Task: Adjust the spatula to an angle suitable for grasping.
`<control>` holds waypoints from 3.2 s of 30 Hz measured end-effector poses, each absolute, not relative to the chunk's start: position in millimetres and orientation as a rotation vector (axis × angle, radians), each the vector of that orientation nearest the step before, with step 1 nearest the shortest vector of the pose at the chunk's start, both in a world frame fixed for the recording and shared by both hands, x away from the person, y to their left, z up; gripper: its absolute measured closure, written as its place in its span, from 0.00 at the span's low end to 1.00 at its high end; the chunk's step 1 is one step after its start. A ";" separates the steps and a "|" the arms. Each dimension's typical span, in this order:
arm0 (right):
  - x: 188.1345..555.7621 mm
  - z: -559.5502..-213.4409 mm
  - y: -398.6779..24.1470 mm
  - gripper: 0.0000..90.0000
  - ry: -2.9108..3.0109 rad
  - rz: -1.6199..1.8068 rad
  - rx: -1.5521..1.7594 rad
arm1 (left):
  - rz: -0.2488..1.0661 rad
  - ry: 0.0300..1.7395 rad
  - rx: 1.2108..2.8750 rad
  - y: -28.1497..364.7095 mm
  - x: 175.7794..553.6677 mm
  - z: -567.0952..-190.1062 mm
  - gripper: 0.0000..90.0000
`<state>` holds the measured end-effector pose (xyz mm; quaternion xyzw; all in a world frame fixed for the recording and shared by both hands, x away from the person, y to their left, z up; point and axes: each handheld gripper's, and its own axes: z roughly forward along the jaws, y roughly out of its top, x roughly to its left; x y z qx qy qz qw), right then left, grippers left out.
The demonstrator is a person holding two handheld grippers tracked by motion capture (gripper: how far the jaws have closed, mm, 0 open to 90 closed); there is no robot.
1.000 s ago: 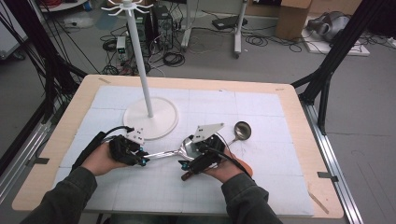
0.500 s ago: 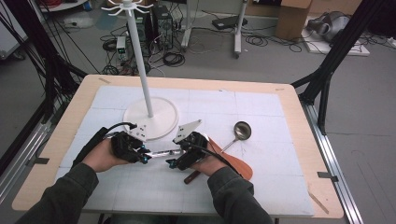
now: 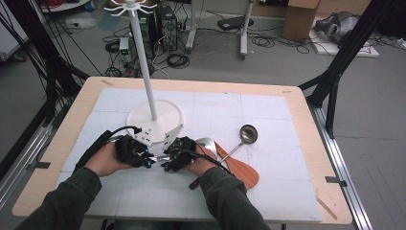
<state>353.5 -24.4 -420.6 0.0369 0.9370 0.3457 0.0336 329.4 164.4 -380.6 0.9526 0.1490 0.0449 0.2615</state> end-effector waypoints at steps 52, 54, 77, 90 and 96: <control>366.1 -391.5 -52.6 0.83 2.782 1.203 0.248 | 0.185 0.552 2.204 237.3 314.1 -337.2 0.61; 364.3 -389.3 -52.8 0.83 2.777 1.218 0.253 | 0.185 0.567 2.183 238.6 315.3 -337.6 0.60; 346.2 -376.6 -41.6 0.83 2.731 1.314 0.270 | 0.165 0.659 1.928 239.5 323.3 -329.2 0.57; 343.4 -374.8 -41.2 0.83 2.742 1.365 0.311 | 0.159 0.644 1.913 232.7 324.0 -329.3 0.65; 344.5 -374.6 -42.7 0.82 2.757 1.390 0.323 | 0.145 0.643 1.900 232.2 323.7 -328.4 0.66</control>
